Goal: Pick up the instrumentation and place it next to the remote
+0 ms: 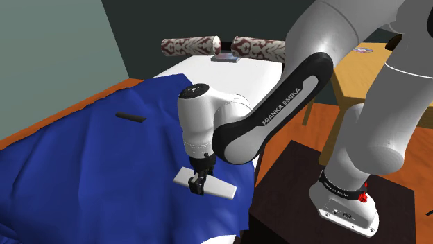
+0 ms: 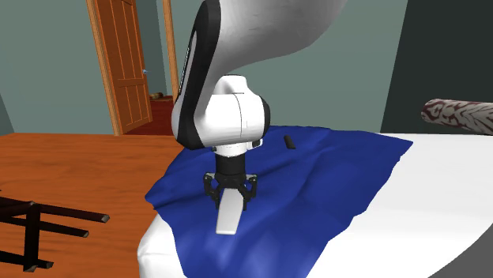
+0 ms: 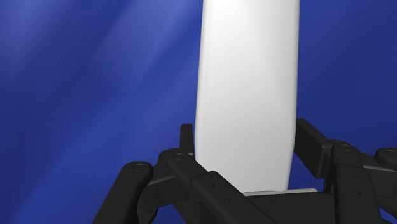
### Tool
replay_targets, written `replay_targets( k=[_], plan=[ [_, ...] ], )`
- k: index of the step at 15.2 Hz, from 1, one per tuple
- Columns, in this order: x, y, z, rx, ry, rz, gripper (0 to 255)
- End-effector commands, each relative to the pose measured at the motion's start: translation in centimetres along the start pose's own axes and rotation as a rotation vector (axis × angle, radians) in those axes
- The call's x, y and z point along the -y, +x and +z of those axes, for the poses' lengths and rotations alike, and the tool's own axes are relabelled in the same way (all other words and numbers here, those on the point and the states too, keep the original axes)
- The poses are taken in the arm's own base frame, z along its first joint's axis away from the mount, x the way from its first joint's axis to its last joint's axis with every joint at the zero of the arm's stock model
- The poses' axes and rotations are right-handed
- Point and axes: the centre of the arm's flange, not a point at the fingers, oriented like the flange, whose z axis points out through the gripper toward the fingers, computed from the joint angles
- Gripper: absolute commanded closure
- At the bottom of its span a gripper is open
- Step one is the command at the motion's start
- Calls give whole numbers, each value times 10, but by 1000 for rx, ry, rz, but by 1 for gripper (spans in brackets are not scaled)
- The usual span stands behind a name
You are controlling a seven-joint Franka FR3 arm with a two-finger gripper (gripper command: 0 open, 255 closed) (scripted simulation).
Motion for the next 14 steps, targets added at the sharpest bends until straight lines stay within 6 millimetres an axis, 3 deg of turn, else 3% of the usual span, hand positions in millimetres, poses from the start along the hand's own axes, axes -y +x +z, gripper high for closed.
replay_targets(
  k=[1, 6, 14],
  plan=[
    [0, 0, 0, 0, 0, 0, 255],
    [0, 0, 0, 0, 0, 0, 255],
    [0, 0, -42, 0, 0, 0, 255]
  ],
)
